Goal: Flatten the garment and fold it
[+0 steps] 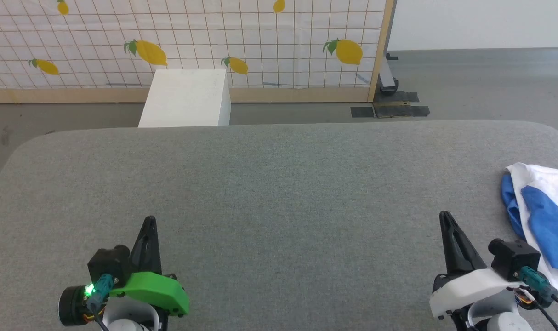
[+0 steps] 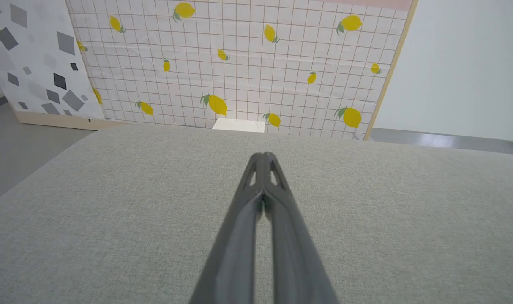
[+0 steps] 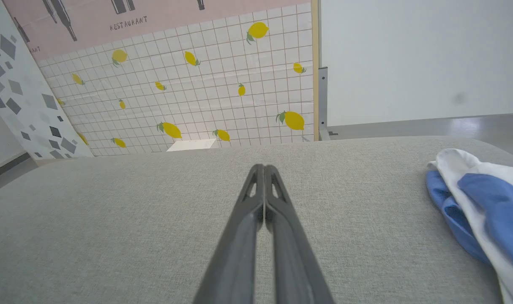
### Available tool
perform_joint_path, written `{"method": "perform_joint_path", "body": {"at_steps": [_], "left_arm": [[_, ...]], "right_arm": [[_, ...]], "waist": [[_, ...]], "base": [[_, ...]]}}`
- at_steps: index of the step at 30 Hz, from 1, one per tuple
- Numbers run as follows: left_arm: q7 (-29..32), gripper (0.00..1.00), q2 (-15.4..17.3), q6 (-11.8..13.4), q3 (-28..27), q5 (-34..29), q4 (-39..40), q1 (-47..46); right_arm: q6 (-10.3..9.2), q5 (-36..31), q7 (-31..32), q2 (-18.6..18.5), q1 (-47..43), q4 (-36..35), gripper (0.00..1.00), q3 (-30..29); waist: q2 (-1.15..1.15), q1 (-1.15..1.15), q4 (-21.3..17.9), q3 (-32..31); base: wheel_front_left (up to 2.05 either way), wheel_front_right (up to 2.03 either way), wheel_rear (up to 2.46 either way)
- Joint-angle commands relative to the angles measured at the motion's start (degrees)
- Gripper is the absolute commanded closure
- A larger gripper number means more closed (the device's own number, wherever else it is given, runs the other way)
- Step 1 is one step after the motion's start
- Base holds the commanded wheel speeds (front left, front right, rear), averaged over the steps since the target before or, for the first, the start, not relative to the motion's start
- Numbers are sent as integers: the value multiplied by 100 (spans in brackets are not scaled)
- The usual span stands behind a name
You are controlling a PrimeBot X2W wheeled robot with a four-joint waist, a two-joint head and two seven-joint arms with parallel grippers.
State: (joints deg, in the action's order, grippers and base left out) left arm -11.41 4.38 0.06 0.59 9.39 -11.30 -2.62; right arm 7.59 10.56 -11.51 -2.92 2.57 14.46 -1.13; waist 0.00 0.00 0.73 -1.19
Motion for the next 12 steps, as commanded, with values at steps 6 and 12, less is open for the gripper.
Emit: {"method": "perform_joint_path", "body": {"at_steps": [6,12], "left_arm": [[84,100,-25,-1,-15,-105,106,71],[153,100,-34,-1,-18,-160,173,83]], "right_arm": [[-3,-110,99,1,-71,-135,100,17],[-3,-172,168,1,-83,-221,100,24]], "waist": [[0,0,-5,8],[0,0,-9,15]], "base": [[0,0,0],[0,0,0]]}}
